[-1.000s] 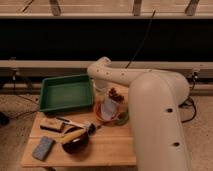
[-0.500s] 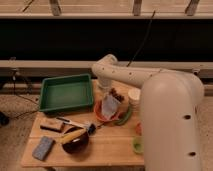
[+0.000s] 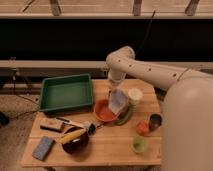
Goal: Wipe table surface with towel
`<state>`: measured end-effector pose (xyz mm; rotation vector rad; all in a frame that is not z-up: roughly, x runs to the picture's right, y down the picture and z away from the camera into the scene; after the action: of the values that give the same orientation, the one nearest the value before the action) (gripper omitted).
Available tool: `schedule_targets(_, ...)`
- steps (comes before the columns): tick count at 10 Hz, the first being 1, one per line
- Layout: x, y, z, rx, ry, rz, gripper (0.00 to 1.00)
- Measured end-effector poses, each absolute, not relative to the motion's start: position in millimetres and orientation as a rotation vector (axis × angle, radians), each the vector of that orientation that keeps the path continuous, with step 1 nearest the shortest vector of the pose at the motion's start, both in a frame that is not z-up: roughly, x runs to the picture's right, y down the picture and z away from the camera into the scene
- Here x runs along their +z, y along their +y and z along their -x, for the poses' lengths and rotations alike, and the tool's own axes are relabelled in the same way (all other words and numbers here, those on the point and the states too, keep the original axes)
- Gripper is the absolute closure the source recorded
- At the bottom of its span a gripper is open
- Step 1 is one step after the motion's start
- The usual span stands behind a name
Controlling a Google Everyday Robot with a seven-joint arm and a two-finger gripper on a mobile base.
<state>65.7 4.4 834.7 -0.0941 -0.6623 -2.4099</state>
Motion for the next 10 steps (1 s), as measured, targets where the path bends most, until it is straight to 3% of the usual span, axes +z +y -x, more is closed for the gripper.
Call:
schedule_targets(5, 793.4, 52.6, -74.6, -2.398, -0.725, 0.04, 1.0)
schedule_targets(10, 782.9, 109.7, -64.6, -2.443, -0.754, 0.025, 1.0)
